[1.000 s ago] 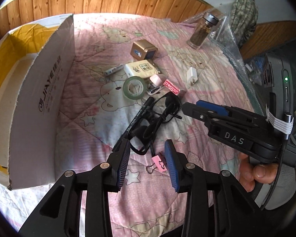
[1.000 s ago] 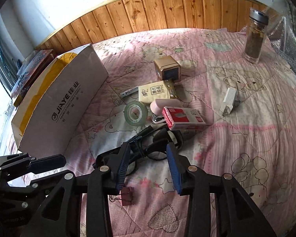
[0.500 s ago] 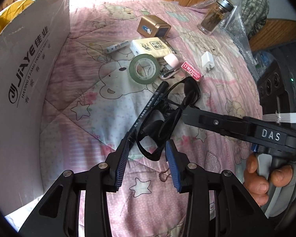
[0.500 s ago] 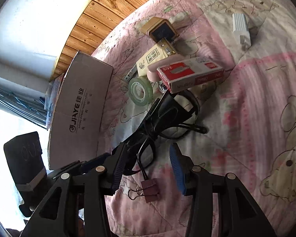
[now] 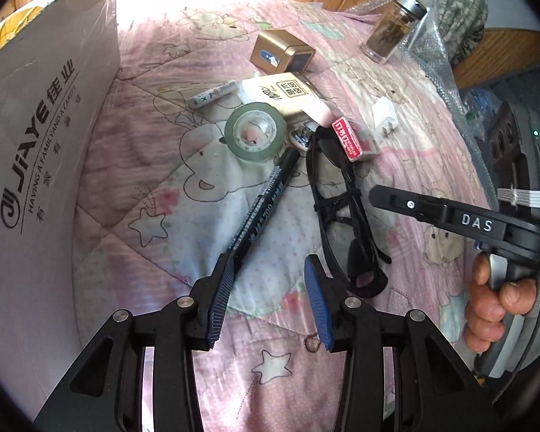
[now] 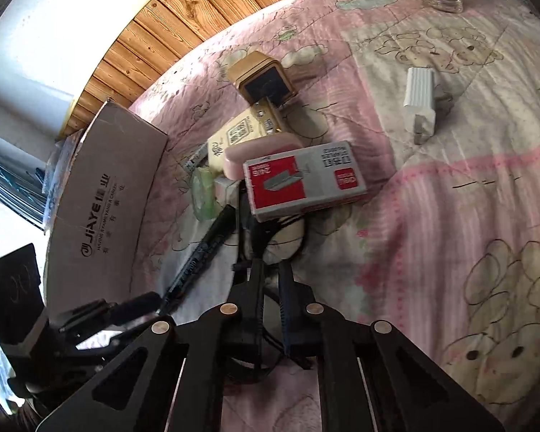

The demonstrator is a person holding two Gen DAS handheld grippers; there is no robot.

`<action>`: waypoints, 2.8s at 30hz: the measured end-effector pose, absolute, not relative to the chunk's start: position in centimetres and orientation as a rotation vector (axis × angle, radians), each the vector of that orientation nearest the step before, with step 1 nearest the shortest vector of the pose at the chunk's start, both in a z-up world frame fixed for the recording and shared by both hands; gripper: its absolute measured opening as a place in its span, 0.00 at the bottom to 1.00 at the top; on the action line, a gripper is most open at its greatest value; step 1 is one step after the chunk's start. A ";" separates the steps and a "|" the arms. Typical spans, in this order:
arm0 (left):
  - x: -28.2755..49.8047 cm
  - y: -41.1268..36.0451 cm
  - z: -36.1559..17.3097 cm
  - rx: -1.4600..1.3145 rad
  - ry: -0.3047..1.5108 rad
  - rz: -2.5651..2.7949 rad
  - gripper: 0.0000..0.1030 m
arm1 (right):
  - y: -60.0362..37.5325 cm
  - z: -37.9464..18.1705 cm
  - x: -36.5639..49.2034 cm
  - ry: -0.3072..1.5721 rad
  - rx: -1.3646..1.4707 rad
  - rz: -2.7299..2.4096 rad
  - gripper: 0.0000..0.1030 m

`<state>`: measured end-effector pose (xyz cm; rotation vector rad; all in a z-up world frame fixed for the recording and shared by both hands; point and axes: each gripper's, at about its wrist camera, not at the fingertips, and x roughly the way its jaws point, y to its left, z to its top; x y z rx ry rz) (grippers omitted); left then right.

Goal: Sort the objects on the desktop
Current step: 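Close the left tool on the black marker while the right tool grasps the black glasses, then carry the marker in the left tool over the box while the right tool carries the glasses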

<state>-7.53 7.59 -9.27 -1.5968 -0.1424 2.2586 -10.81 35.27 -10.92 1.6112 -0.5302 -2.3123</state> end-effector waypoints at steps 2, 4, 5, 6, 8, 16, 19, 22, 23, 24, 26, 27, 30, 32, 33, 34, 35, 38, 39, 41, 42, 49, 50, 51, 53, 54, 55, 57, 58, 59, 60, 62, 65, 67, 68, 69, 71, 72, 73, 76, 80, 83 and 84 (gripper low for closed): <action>-8.3 8.0 -9.6 -1.580 -0.103 2.289 0.42 | 35.7 -11.5 -11.1 -0.537 1.650 -2.282 0.11; -9.3 8.2 -10.6 -1.619 -0.107 2.268 0.42 | 35.5 -11.5 -11.4 -0.559 1.656 -2.264 0.13; -9.6 8.2 -10.7 -1.613 -0.114 2.270 0.42 | 35.2 -11.1 -11.3 -0.571 1.640 -2.257 0.17; -9.7 8.3 -10.7 -1.595 -0.101 2.274 0.42 | 34.8 -10.6 -11.2 -0.571 1.618 -2.251 0.26; -9.8 8.6 -10.8 -1.578 -0.057 2.280 0.41 | 33.9 -9.8 -10.9 -0.571 1.582 -2.258 0.45; -9.5 10.3 -11.0 -1.447 0.214 2.368 0.18 | 29.5 -11.8 -11.6 -0.136 1.530 -2.406 0.45; -9.9 9.8 -11.0 -1.459 0.174 2.363 0.12 | 30.4 -11.9 -11.5 -0.158 1.507 -2.400 0.36; -10.2 8.9 -10.8 -1.503 0.077 2.337 0.12 | 32.1 -12.0 -11.7 -0.337 1.525 -2.347 0.16; -10.1 9.0 -10.8 -1.512 0.055 2.330 0.12 | 32.5 -11.7 -11.4 -0.365 1.523 -2.335 0.14; -9.9 8.7 -10.6 -1.519 0.037 2.325 0.12 | 32.7 -11.4 -11.0 -0.361 1.521 -2.342 0.12; -9.3 8.7 -10.2 -1.523 0.015 2.322 0.12 | 33.0 -10.9 -10.0 -0.348 1.510 -2.352 0.12; -8.9 8.7 -10.0 -1.520 0.006 2.322 0.12 | 33.2 -10.6 -9.4 -0.344 1.505 -2.358 0.12; -7.8 8.6 -9.2 -1.511 -0.010 2.327 0.12 | 33.6 -9.8 -7.8 -0.342 1.483 -2.375 0.12; -7.0 8.5 -8.6 -1.504 -0.021 2.337 0.12 | 33.6 -9.3 -6.8 -0.344 1.466 -2.384 0.12; -6.7 8.4 -8.2 -1.496 -0.027 2.341 0.12 | 33.4 -9.1 -6.2 -0.344 1.457 -2.385 0.12; -6.4 8.4 -7.9 -1.488 -0.034 2.346 0.12 | 33.1 -9.0 -6.1 -0.341 1.451 -2.386 0.12; -6.1 8.3 -7.6 -1.481 -0.039 2.351 0.12 | 32.9 -8.9 -6.0 -0.337 1.442 -2.390 0.12; -5.1 8.2 -6.5 -1.457 -0.051 2.364 0.12 | 31.7 -8.5 -5.7 -0.342 1.418 -2.387 0.12; -4.8 8.1 -6.2 -1.452 -0.052 2.370 0.12 | 31.5 -8.3 -5.5 -0.335 1.410 -2.390 0.12; -4.3 8.0 -5.6 -1.444 -0.049 2.387 0.12 | 31.2 -7.9 -5.0 -0.328 1.395 -2.394 0.12; -4.1 7.9 -5.3 -1.443 -0.043 2.398 0.12 | 31.1 -7.6 -4.8 -0.323 1.387 -2.397 0.12; -2.4 6.9 -2.5 -1.404 -0.024 2.489 0.12 | 30.0 -5.9 -3.4 -0.291 1.338 -2.406 0.12; -2.2 6.7 -2.1 -1.395 -0.024 2.502 0.12 | 29.8 -5.7 -3.2 -0.283 1.329 -2.410 0.12; -1.9 6.5 -1.7 -1.386 -0.026 2.512 0.12 | 29.6 -5.4 -3.0 -0.278 1.320 -2.414 0.12; -1.4 6.2 -1.0 -1.374 -0.026 2.532 0.12 | 29.3 -4.9 -2.7 -0.265 1.304 -2.419 0.12; -1.3 6.0 -0.7 -1.367 -0.026 2.542 0.12 | 29.1 -4.6 -2.5 -0.261 1.296 -2.422 0.12; -1.1 5.8 -0.5 -1.361 -0.025 2.551 0.12 | 28.9 -4.4 -2.3 -0.256 1.289 -2.423 0.12; -0.8 5.5 0.0 -1.348 -0.037 2.563 0.12 | 28.6 -3.9 -2.0 -0.245 1.275 -2.427 0.12; -0.7 5.3 0.3 -1.339 -0.043 2.568 0.12 | 28.4 -3.6 -1.8 -0.240 1.268 -2.428 0.12; -0.5 5.1 0.6 -1.331 -0.046 2.575 0.12 | 28.2 -3.3 -1.7 -0.235 1.261 -2.428 0.12; -0.4 4.9 0.9 -1.322 -0.053 2.579 0.12 | 28.0 -3.0 -1.6 -0.228 1.254 -2.429 0.12; -0.2 4.7 1.5 -1.304 -0.064 2.588 0.12 | 27.7 -2.4 -1.4 -0.222 1.239 -2.431 0.12; 0.1 4.3 2.2 -1.282 -0.078 2.600 0.12 | 27.2 -1.5 -1.1 -0.208 1.217 -2.435 0.12; 0.3 4.0 2.7 -1.267 -0.087 2.609 0.12 | 26.8 -1.0 -1.0 -0.201 1.205 -2.436 0.12; 0.4 3.8 3.0 -1.260 -0.093 2.614 0.12 | 26.5 -0.8 -1.0 -0.195 1.200 -2.435 0.12; 0.5 3.6 3.1 -1.254 -0.099 2.618 0.12 | 26.3 -0.5 -1.0 -0.191 1.194 -2.432 0.12; 0.6 3.2 3.6 -1.242 -0.111 2.628 0.12 | 25.8 0.0 -1.0 -0.176 1.180 -2.430 0.12; 0.6 3.0 3.8 -1.238 -0.117 2.631 0.12 | 25.5 0.3 -1.0 -0.171 1.173 -2.427 0.12; 0.7 2.8 3.9 -1.234 -0.123 2.636 0.12 | 25.2 0.6 -1.0 -0.168 1.165 -2.424 0.12; 0.7 2.1 4.4 -1.224 -0.144 2.650 0.12 | 24.3 1.3 -1.0 -0.146 1.146 -2.418 0.12; 0.7 1.1 5.1 -1.209 -0.173 2.670 0.12 | 23.0 2.2 -1.2 -0.115 1.126 -2.406 0.12; 0.7 0.3 5.5 -1.199 -0.194 2.684 0.12 | 22.2 2.7 -1.4 -0.095 1.112 -2.397 0.12; 0.6 0.0 5.6 -1.196 -0.200 2.688 0.12 | 21.9 2.8 -1.5 -0.090 1.110 -2.394 0.12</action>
